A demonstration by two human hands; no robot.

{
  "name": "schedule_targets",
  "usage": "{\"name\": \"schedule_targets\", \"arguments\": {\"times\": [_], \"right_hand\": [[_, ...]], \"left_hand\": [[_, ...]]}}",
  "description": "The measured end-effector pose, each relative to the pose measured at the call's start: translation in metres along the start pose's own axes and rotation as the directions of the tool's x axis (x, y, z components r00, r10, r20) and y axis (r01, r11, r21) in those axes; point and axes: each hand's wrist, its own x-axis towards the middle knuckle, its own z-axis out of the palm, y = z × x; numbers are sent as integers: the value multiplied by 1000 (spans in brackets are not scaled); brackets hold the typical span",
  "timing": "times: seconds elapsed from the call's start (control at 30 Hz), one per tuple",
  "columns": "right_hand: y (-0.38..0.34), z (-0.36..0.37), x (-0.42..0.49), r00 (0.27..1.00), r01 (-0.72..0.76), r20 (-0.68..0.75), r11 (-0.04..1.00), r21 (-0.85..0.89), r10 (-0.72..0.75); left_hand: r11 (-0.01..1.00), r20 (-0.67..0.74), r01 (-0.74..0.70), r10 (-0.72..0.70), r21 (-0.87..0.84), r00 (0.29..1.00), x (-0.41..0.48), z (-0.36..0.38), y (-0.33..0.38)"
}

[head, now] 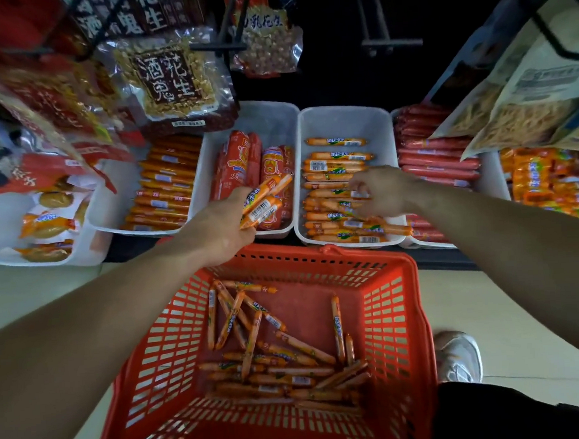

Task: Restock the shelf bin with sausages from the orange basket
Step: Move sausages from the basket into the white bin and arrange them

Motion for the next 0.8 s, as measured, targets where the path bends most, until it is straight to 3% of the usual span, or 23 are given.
{"name": "schedule_targets", "arguments": {"times": [0.23, 0.4, 0.63, 0.73, 0.8], "right_hand": [[38, 0, -35, 996, -22, -81, 1000, 14, 23], [54, 10, -42, 995, -52, -77, 997, 49, 55], [73, 23, -56, 990, -91, -104, 996, 5, 91], [72, 25, -58, 986, -82, -142, 997, 13, 83], [67, 26, -56, 989, -25, -144, 999, 19, 28]], "left_hand": [[996, -51, -84, 84, -11, 995, 31, 0, 42], [986, 19, -166, 165, 24, 986, 77, 25, 86], [902, 75, -284, 275, 324, 959, 127, 59, 121], [925, 4, -275, 284, 261, 959, 122, 69, 115], [920, 44, -304, 303, 247, 952, 109, 81, 109]]}}
